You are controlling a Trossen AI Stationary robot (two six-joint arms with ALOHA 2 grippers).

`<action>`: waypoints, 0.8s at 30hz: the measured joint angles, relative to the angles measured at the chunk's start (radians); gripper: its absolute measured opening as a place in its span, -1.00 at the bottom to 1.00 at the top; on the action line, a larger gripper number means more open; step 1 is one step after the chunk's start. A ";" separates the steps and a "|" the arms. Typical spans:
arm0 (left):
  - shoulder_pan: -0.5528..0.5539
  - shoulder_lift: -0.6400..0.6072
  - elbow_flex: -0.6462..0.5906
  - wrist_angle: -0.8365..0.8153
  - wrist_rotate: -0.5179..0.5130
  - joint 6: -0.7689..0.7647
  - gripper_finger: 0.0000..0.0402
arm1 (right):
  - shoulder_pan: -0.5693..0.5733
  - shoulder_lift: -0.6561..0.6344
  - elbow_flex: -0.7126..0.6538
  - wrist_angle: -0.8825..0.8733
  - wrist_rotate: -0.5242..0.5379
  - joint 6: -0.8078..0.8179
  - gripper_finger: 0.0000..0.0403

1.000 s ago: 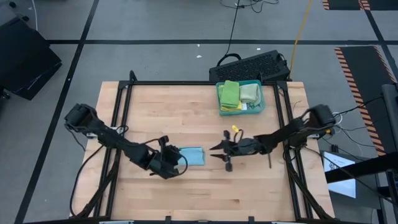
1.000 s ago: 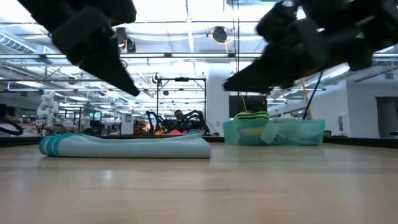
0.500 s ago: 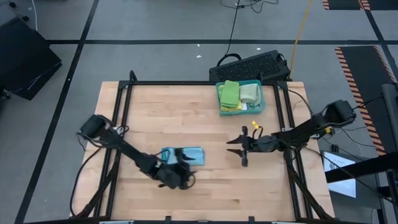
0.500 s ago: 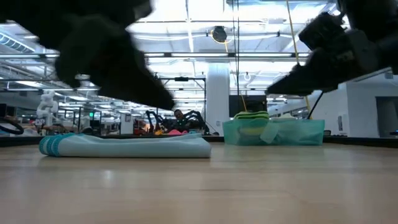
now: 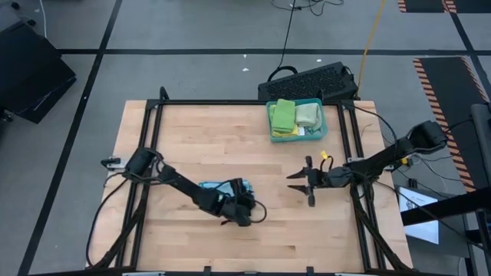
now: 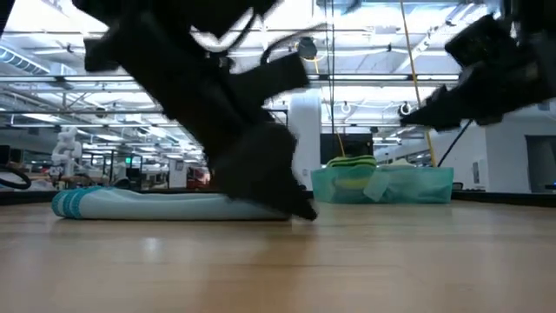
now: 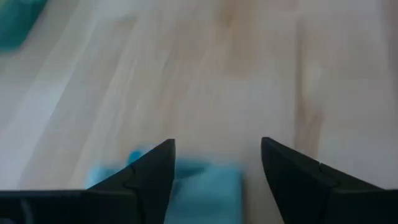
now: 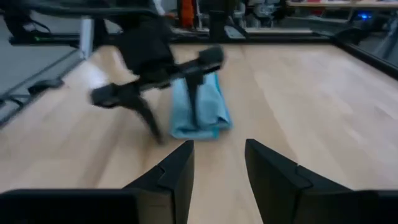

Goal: Fold microfiber towels
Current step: Fold the blue microfiber cloth

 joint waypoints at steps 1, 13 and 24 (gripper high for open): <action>0.002 -0.010 0.010 -0.043 0.001 0.000 0.17 | 0.000 0.003 0.007 0.014 0.001 -0.001 -0.32; -0.006 -0.029 0.054 -0.158 -0.019 -0.043 0.10 | 0.035 -0.067 -0.058 0.015 0.046 -0.001 -0.32; -0.019 -0.041 0.060 -0.218 -0.028 -0.106 0.19 | 0.034 -0.069 -0.065 0.046 0.044 -0.006 -0.32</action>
